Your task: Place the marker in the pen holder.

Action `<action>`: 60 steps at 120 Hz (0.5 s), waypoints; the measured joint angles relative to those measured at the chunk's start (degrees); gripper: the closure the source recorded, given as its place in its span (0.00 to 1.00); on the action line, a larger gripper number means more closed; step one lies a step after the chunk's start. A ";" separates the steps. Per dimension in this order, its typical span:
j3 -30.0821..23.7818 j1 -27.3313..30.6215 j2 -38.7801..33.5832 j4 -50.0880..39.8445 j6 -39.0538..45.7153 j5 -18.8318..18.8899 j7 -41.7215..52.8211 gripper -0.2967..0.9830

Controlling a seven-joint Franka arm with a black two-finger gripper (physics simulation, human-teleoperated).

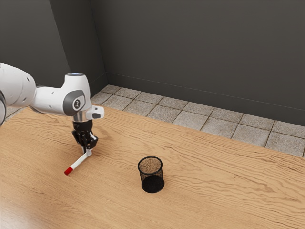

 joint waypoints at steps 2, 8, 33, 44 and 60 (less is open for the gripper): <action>0.21 -0.19 0.00 0.00 0.02 -0.11 -0.09 0.79; 0.57 -0.58 0.06 0.00 0.07 -0.30 -0.40 0.81; 0.61 -1.69 -2.25 -0.61 0.29 -0.72 -1.58 0.84; -0.54 -2.37 -7.36 -3.38 0.36 -1.99 -1.53 0.85; -6.94 -2.03 -19.00 -9.95 0.40 -3.22 -1.21 0.85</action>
